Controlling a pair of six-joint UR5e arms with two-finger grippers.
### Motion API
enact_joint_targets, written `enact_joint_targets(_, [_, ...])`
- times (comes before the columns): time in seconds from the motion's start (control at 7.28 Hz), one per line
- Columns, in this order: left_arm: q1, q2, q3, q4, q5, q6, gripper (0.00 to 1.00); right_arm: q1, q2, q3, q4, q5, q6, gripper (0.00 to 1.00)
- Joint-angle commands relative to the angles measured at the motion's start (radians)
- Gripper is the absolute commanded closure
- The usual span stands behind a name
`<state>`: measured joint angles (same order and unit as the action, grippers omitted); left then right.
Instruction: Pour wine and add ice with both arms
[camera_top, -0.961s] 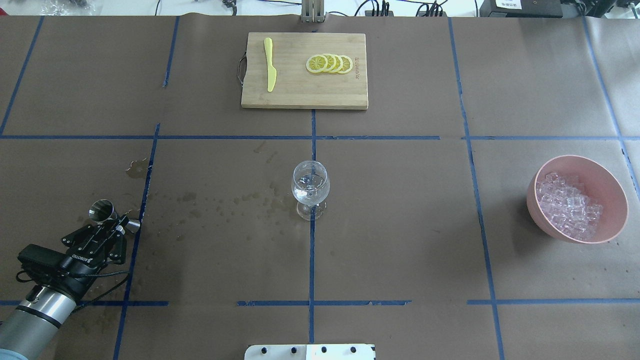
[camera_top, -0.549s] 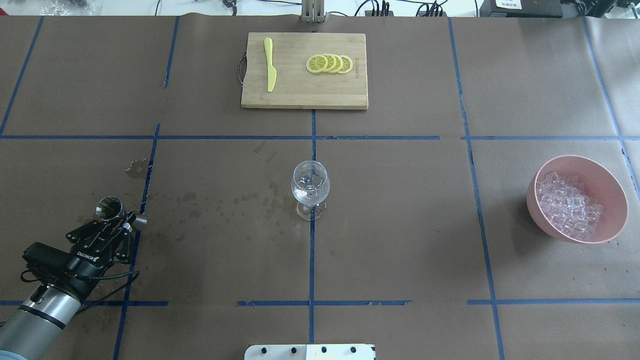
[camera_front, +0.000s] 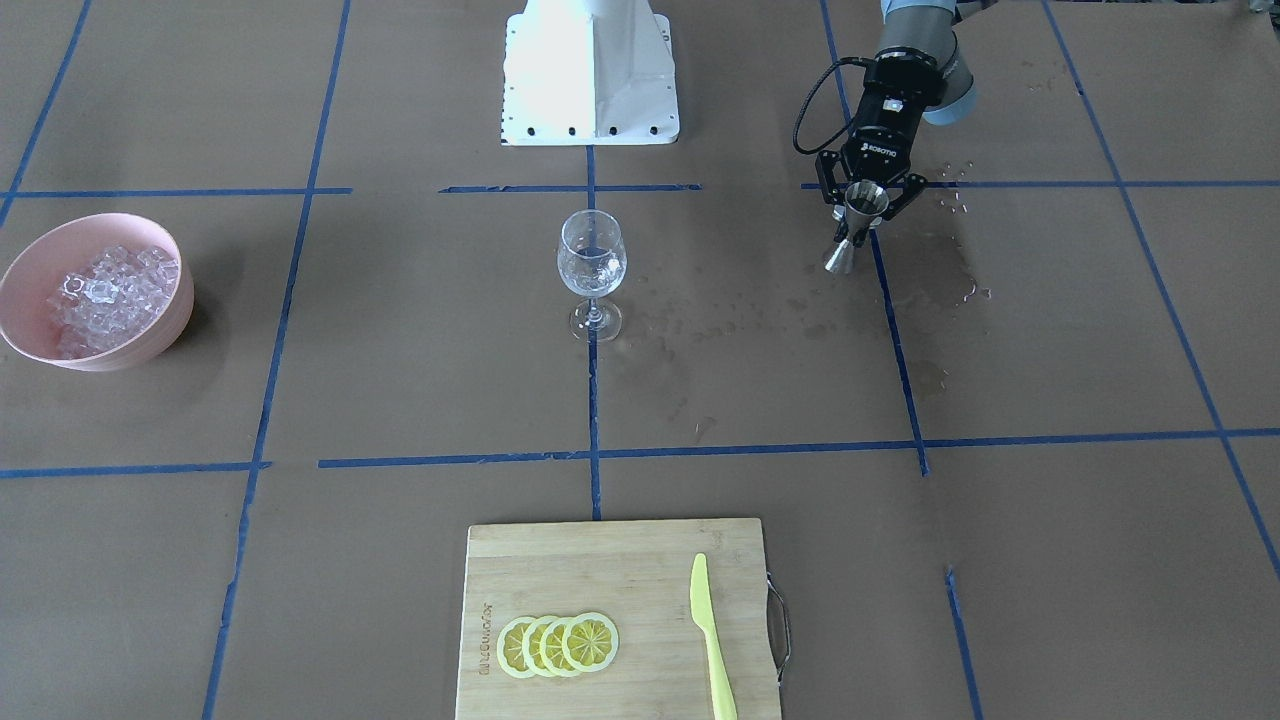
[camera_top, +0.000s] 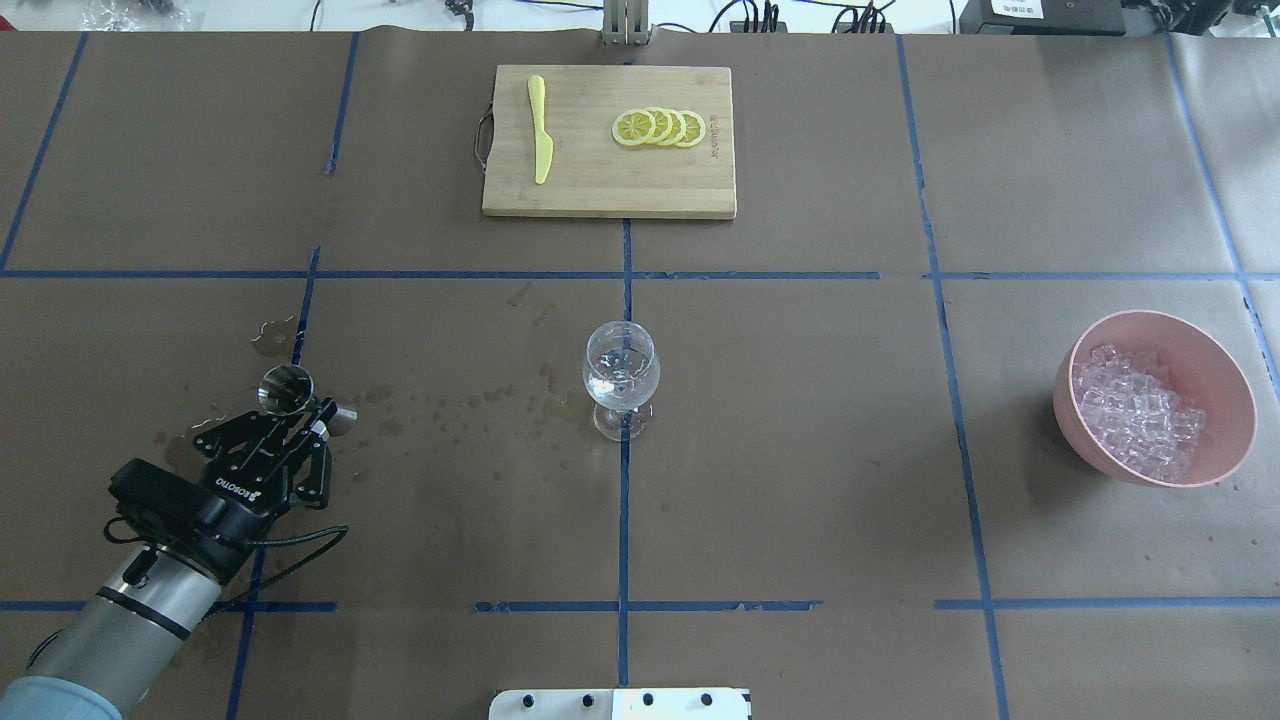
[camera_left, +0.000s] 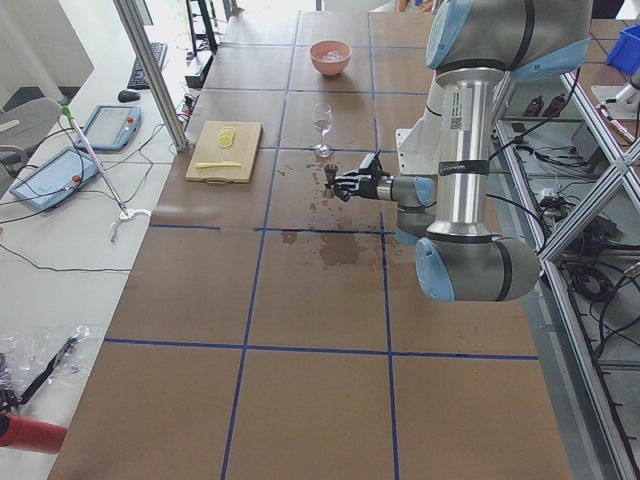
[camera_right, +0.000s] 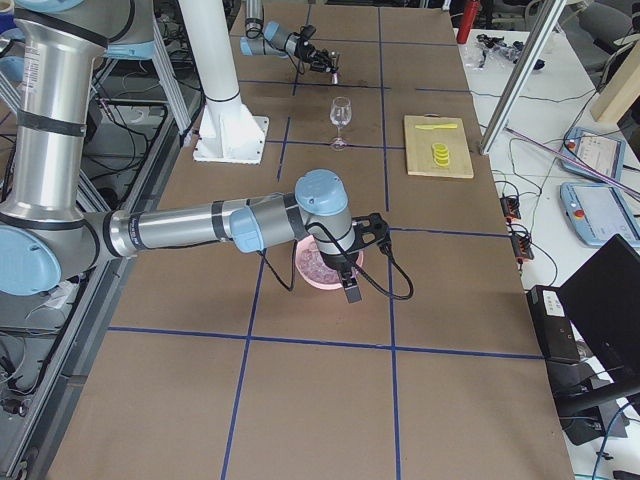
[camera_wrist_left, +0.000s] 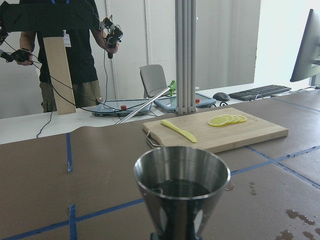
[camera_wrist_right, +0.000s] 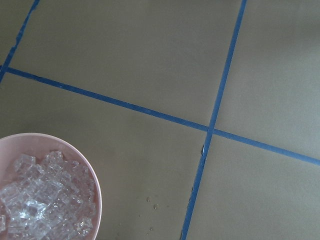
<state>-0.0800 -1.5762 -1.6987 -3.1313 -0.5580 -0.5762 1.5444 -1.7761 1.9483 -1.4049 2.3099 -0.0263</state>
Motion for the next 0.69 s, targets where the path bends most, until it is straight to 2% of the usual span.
enact_joint_targets(0.0, [-0.047, -0.072, -0.001, 0.092, -0.062, 0.006, 1.00, 0.010, -0.002, 0.000, 0.000, -0.001, -0.001, 0.00])
enact_joint_targets(0.41, [-0.064, -0.250, -0.002, 0.348, -0.063, 0.024, 1.00, 0.020, -0.002, -0.002, 0.000, -0.003, -0.001, 0.00])
enact_joint_targets(0.55, [-0.069, -0.289, -0.009, 0.381, -0.063, 0.120, 1.00, 0.025, -0.002, -0.002, 0.000, -0.003, -0.001, 0.00])
